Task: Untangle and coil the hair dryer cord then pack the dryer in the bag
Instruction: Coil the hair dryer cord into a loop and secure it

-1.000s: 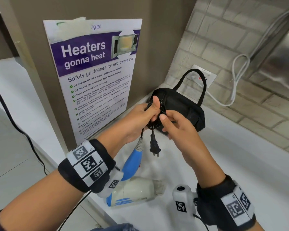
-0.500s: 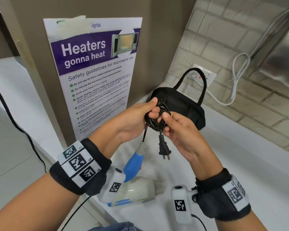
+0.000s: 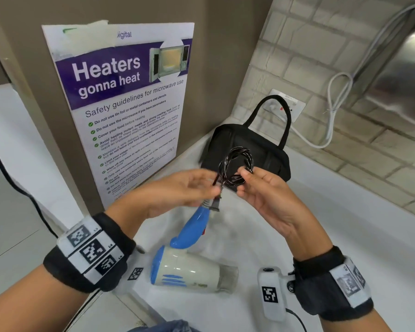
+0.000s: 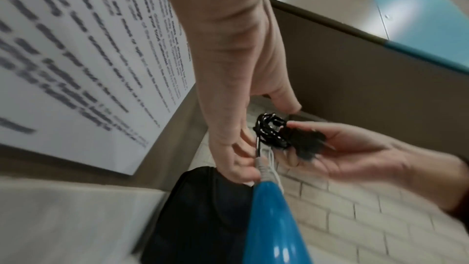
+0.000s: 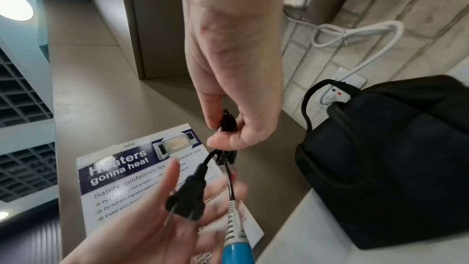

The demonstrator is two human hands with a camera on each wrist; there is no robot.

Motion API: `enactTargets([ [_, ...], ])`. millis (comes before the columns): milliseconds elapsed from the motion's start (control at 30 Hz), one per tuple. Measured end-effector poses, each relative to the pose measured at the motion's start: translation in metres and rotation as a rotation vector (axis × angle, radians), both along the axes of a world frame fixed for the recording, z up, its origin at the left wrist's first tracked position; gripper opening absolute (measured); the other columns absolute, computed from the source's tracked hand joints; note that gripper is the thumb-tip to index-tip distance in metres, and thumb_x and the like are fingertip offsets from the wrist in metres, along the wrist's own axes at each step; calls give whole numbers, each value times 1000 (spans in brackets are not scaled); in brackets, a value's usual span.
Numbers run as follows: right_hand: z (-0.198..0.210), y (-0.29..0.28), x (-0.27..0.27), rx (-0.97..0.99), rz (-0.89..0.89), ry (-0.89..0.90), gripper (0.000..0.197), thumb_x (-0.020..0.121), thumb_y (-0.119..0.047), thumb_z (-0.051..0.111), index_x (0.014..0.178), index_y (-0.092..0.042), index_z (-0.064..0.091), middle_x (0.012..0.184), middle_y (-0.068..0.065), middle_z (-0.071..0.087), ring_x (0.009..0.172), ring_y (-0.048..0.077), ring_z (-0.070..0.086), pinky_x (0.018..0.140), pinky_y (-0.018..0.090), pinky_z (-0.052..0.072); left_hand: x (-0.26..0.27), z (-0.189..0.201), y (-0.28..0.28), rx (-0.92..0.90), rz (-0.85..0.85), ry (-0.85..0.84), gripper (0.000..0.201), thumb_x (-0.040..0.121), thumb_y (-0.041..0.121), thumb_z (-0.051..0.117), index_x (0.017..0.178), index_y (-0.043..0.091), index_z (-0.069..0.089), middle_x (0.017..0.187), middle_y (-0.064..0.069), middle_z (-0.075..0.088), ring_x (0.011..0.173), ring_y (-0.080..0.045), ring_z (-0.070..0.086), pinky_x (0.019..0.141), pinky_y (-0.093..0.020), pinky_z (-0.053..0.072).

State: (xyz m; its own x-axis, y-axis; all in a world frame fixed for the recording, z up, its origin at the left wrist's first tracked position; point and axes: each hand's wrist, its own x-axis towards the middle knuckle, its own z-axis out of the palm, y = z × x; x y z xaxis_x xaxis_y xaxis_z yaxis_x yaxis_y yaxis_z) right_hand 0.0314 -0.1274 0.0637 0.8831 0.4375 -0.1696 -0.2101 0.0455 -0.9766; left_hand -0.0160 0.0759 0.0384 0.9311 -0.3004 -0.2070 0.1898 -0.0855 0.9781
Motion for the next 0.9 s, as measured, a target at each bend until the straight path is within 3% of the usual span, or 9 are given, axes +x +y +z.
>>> enactTargets([
  [133,-6,-6,2,-26,-38,15,15,90,-21,59,81,-16,71,76,-3,67,71,10,61,75,22,54,-11,-32,12,259,-124,89,64,80,30,73,133,45,40,123,4,60,102,-11,66,98,-32,48],
  [200,-9,-9,3,-29,-57,36,21,87,-30,58,83,-13,68,75,-1,68,71,11,63,77,25,55,-15,-43,11,318,-179,118,60,82,27,71,132,41,42,122,3,62,87,-4,66,85,-26,51],
  [267,-11,-12,4,-47,-60,59,32,83,-40,57,88,-10,67,85,5,68,74,14,64,79,28,54,-17,-52,7,356,-161,114,54,82,22,70,129,36,47,122,1,61,71,4,64,67,-19,50],
  [333,-13,-16,5,-126,-68,49,36,89,-43,52,89,-11,67,89,6,66,75,15,62,78,29,53,-18,-55,1,375,-125,96,50,83,19,70,127,32,50,121,1,61,66,10,62,59,-15,49],
  [433,-17,-26,10,-324,-124,-25,35,95,-41,48,83,-17,71,81,-1,61,74,14,52,74,27,46,-16,-60,-7,334,-105,126,45,83,18,70,123,31,54,117,1,62,82,4,63,60,-18,52],
  [567,-27,-47,16,-367,-203,-20,26,93,-29,55,82,-16,75,76,2,53,71,14,44,73,26,42,-12,-63,-24,313,-95,186,39,83,20,70,117,32,56,112,3,64,92,-7,63,62,-21,53],
  [733,-46,-79,21,-358,-274,83,12,89,-16,62,80,-9,61,76,7,57,67,12,58,73,22,53,1,-66,-52,310,-133,236,38,85,20,67,120,26,53,111,-1,66,91,-16,64,63,-26,56],
  [900,-69,-110,21,-404,-361,144,11,90,-8,60,95,-7,51,85,18,67,71,21,68,78,25,57,17,-73,-85,288,-198,333,50,85,19,68,130,18,46,116,-9,64,95,-24,65,67,-34,58],
])
